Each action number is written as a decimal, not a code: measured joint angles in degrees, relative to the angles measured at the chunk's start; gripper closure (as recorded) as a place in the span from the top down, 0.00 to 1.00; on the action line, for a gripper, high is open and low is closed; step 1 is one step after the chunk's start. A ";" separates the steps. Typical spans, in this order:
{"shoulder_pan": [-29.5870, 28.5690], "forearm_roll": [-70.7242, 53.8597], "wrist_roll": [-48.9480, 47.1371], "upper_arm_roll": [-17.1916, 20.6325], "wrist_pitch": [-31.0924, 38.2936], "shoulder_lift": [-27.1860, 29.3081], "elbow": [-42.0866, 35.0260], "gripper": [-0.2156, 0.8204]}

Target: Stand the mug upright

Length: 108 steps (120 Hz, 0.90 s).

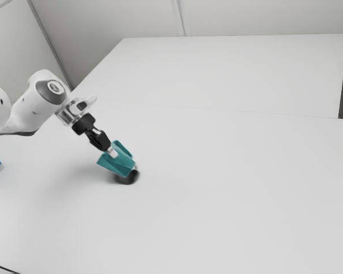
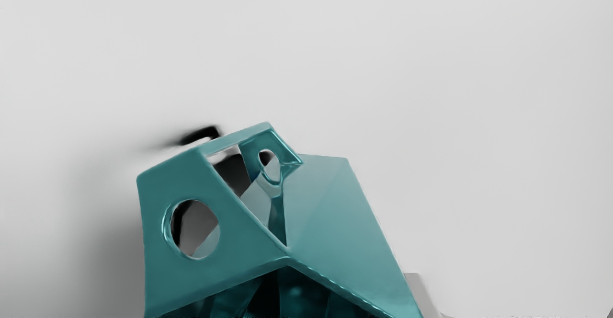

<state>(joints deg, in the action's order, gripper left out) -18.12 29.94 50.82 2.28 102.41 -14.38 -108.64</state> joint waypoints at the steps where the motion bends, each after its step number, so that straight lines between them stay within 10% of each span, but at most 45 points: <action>1: 0.32 -0.68 -0.22 0.00 0.41 0.18 -0.14 0.04; 108: 4.69 -31.77 -28.29 11.15 18.39 10.98 -13.13 0.04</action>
<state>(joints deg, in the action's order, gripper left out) -13.44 -1.83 22.53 13.43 120.80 -3.40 -121.77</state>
